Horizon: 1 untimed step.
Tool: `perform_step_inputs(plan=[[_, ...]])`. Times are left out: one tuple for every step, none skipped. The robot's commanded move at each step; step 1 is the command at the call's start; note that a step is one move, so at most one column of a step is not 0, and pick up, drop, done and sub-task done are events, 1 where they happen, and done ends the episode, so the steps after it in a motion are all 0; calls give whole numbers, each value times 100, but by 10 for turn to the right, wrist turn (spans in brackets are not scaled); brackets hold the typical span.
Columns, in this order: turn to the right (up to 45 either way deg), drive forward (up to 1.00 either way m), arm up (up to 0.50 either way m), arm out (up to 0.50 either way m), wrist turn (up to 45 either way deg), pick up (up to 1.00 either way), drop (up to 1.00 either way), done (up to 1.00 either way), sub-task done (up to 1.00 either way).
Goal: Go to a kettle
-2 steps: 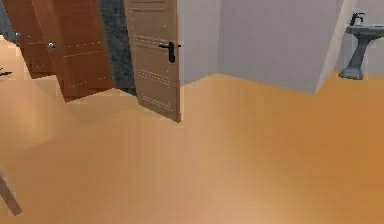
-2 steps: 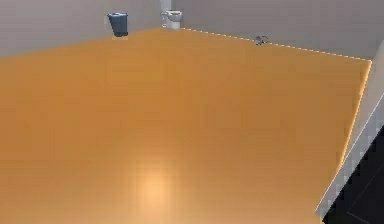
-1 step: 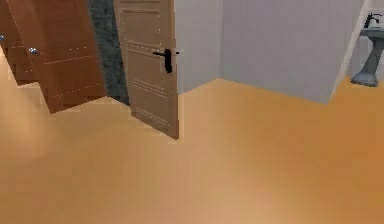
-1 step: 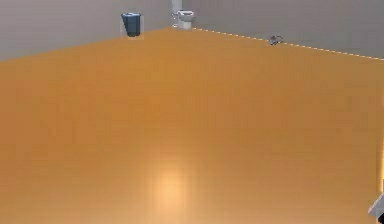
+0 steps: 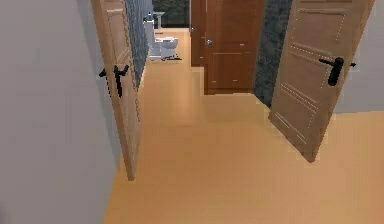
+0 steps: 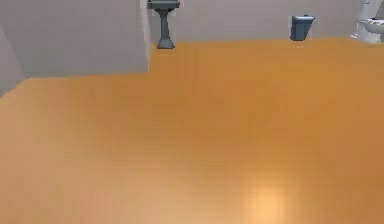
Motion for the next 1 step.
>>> perform_step_inputs(plan=[[0,100,0,0,0,0,0,0,0]])
